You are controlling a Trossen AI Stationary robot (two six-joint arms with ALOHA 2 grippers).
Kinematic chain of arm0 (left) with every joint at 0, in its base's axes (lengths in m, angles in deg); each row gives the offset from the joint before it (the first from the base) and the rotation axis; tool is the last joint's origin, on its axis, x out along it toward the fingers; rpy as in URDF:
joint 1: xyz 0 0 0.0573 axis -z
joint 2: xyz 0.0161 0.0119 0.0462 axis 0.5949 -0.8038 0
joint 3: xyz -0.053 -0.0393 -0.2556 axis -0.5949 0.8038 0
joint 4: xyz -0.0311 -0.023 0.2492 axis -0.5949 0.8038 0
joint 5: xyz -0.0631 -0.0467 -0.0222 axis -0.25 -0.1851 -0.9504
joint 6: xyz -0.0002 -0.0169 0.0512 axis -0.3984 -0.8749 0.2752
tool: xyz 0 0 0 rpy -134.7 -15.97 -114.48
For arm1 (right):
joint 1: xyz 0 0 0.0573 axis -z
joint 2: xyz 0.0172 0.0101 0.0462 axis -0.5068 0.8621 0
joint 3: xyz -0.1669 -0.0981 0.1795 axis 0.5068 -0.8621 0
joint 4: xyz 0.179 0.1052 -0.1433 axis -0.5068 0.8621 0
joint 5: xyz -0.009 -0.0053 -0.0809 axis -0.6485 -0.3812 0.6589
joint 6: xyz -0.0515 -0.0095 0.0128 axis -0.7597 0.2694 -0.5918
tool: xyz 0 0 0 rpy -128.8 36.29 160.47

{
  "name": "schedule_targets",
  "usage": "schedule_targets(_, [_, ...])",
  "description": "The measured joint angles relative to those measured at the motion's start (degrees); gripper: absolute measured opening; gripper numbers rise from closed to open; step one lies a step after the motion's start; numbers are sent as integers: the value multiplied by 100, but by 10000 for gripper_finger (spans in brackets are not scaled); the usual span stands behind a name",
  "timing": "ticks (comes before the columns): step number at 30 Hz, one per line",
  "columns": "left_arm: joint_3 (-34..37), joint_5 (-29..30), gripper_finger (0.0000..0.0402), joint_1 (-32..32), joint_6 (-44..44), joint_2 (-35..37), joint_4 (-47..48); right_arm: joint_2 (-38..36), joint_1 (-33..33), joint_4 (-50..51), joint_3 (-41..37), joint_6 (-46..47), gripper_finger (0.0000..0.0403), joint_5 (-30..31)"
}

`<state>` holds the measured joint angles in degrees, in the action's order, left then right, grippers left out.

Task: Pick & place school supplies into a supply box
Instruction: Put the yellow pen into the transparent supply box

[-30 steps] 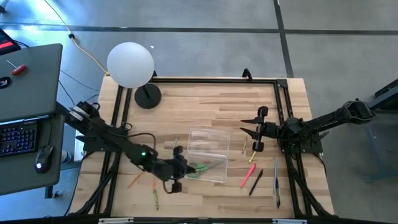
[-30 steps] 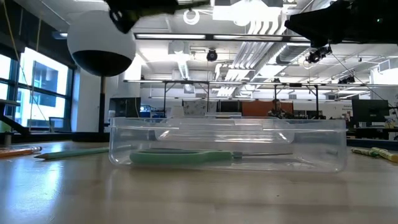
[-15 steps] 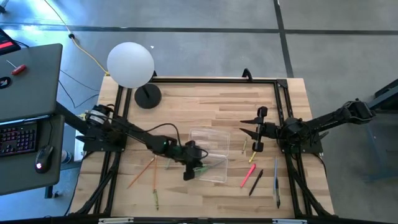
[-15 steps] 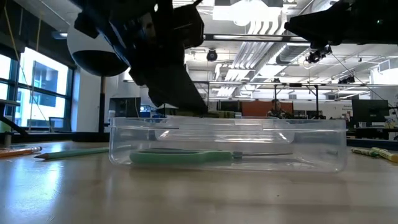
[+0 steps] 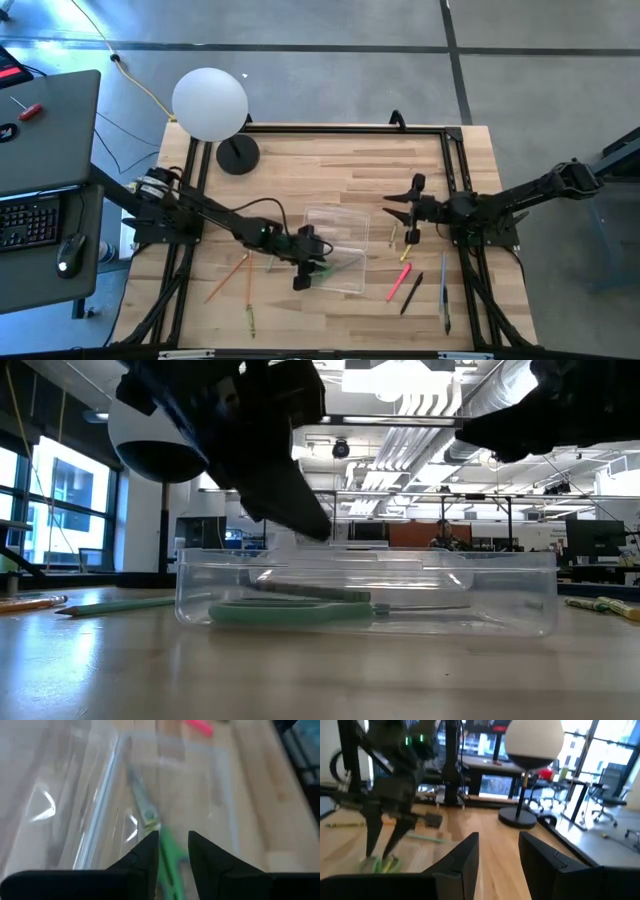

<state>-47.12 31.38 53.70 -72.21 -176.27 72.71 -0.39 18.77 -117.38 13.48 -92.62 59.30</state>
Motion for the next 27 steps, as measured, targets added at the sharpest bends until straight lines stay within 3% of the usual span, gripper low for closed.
schedule_targets(4, [-2,170,135,0,10,346,27,-2,0,835,529,732,119,284])
schedule_targets(10, [-8,1015,136,2,454,1056,294,61,-100,3952,1714,931,119,860])
schedule_targets(14, [-9,1330,136,1,495,1434,650,105,-298,5191,2167,1368,119,131])
schedule_targets(18, [-6,1488,136,7,495,1594,942,101,-593,5332,2111,1767,119,-831])
schedule_targets(24, [-6,1537,136,7,494,1603,1156,103,-1123,6133,1783,2651,119,-1087])
schedule_targets(27, [-6,1559,136,7,494,1603,1210,136,-1338,6414,1745,2665,119,-1033])
